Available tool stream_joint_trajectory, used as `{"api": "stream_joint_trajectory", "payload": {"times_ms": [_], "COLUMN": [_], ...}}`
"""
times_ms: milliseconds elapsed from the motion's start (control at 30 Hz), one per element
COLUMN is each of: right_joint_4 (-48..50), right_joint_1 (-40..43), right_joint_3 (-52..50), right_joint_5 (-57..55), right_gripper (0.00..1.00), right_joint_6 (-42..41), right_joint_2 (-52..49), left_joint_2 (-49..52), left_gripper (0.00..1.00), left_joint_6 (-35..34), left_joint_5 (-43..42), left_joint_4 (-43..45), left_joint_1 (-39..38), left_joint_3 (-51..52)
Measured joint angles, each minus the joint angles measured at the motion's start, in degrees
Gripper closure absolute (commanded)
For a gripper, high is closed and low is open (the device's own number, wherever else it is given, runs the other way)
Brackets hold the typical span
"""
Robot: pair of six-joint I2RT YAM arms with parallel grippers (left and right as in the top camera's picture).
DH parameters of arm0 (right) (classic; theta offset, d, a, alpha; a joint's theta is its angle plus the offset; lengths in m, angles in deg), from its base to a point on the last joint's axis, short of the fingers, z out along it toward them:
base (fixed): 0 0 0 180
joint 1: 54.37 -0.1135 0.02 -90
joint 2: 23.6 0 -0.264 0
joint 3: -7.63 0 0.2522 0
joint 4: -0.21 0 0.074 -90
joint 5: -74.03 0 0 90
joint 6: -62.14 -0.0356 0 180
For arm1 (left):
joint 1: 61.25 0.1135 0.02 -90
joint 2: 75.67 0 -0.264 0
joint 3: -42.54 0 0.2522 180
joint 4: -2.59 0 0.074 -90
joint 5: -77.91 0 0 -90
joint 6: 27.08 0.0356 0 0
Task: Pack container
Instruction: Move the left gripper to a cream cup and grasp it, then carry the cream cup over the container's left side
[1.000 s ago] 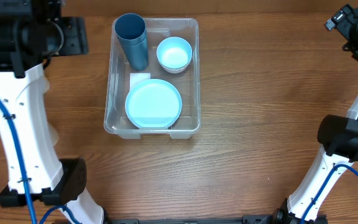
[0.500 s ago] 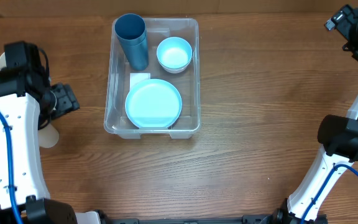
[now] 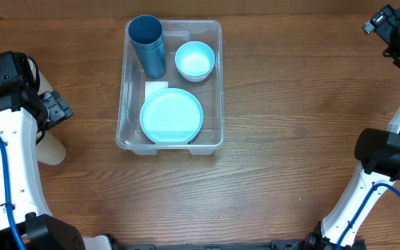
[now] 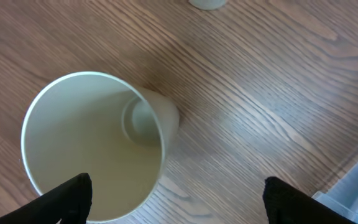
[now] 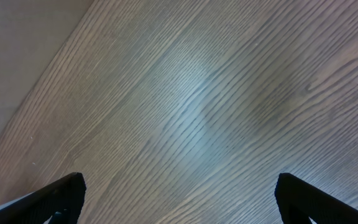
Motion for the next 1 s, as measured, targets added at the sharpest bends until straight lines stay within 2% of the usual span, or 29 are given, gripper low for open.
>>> {"api": "stream_joint_trajectory", "payload": {"times_ms": [167, 200, 300, 333, 500, 567, 667, 700, 733, 833, 1000], "right_joint_4": [-0.02, -0.02, 0.00, -0.02, -0.02, -0.04, -0.04, 0.00, 0.00, 0.00, 0.00], "right_joint_1": [0.00, 0.00, 0.00, 0.00, 0.00, 0.00, 0.00, 0.00, 0.00, 0.00, 0.00], "right_joint_3": [0.00, 0.00, 0.00, 0.00, 0.00, 0.00, 0.00, 0.00, 0.02, 0.02, 0.00], "right_joint_5": [-0.02, -0.04, -0.02, 0.00, -0.02, -0.02, -0.02, -0.02, -0.02, -0.02, 0.00], "right_gripper": [0.00, 0.00, 0.00, 0.00, 0.00, 0.00, 0.00, 0.00, 0.00, 0.00, 0.00], "right_joint_6": [0.02, 0.00, 0.02, 0.00, 0.00, 0.00, 0.04, 0.02, 0.02, 0.02, 0.04], "right_joint_2": [0.00, 0.00, 0.00, 0.00, 0.00, 0.00, 0.00, 0.00, 0.00, 0.00, 0.00], "left_joint_2": [4.13, 5.90, 8.96, 9.05, 9.05, 9.07, 9.18, 8.98, 8.59, 6.99, -2.67], "left_gripper": [0.39, 0.48, 0.91, 0.96, 0.96, 0.96, 0.96, 0.96, 0.96, 0.96, 0.96], "left_joint_6": [0.22, 0.37, 0.66, 0.85, 0.87, 1.07, 3.96, 5.92, 6.67, 8.68, 8.87], "left_joint_5": [0.33, 0.33, 0.22, 0.13, -1.60, -5.64, -14.73, -18.21, -19.15, -18.25, -11.61], "left_joint_4": [-0.35, -0.33, -0.33, -0.31, 1.01, -0.15, -4.61, -6.14, -6.51, -10.38, -8.41], "left_joint_1": [0.00, 0.00, 0.00, 0.00, 0.00, 0.00, -0.44, -1.75, -2.38, -7.65, -17.11], "left_joint_3": [0.00, 0.00, 0.00, 0.00, 0.00, -0.92, -7.56, -13.79, -15.50, -23.41, -26.73]}}
